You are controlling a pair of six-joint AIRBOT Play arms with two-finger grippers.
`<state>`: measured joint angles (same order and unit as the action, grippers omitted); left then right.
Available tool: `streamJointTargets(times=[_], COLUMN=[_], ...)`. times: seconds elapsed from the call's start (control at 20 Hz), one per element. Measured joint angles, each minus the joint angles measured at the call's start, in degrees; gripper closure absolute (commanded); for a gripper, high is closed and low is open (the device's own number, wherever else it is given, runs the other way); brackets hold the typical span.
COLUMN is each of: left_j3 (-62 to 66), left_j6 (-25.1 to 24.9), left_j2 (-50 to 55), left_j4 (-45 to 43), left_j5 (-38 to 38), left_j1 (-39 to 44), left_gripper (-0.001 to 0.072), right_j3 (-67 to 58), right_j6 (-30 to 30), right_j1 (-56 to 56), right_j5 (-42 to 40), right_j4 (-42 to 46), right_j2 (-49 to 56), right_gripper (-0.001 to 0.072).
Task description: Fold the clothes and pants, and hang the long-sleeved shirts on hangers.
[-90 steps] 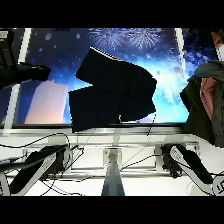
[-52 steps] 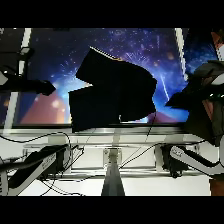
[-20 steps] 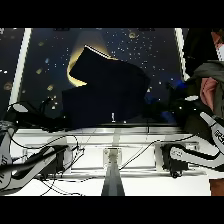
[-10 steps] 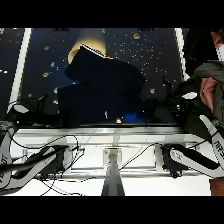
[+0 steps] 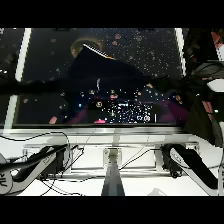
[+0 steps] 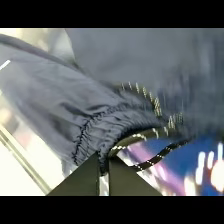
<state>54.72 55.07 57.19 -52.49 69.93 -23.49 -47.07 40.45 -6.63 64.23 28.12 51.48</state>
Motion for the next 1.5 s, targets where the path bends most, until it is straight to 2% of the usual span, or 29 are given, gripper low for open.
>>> streamJointTargets(times=[0.15,0.3,0.6,0.8,1.0,1.25,1.35,1.5], left_j3=[12.59,21.24,26.03,26.27,23.26,14.93,11.56,8.66], left_j6=[-0.5,-2.05,-3.39,-3.65,-3.65,-3.63,-3.63,-1.64], left_j2=[-3.61,-9.81,-24.41,-28.7,-25.11,-12.57,-5.79,3.13], left_j4=[3.34,4.68,-0.74,-4.92,-2.23,4.9,5.81,6.84], left_j5=[-2.56,-8.28,-18.82,-20.83,-16.92,-13.05,-13.38,-18.32], left_j1=[-0.04,-0.57,-1.36,-1.44,-1.42,3.02,7.3,13.03], left_gripper=[0.0694,0.0694,0.0694,0.0694,0.0696,0.0697,0.0697,0.0697], right_j3=[-8.57,-16.02,-21.46,-22.1,-21.09,-13.33,-8.94,-4.74], right_j6=[0.5,2.29,14.05,19.37,21.97,24.33,24.55,23.98], right_j1=[0.0,0.0,0.0,0.0,0.0,0.0,0.0,0.0], right_j5=[2.25,3.45,4.22,4.22,3.54,-0.39,-4.24,-12.41], right_j4=[-5.44,-8.98,-13.44,-14.29,-7.69,1.4,3.32,5.6], right_j2=[-5.57,-11.26,-21.84,-25.2,-24.09,-17.49,-13.25,-6.19], right_gripper=[0.0687,0.0688,0.0687,0.0687,0.0687,0.0687,0.0687,0.0687])
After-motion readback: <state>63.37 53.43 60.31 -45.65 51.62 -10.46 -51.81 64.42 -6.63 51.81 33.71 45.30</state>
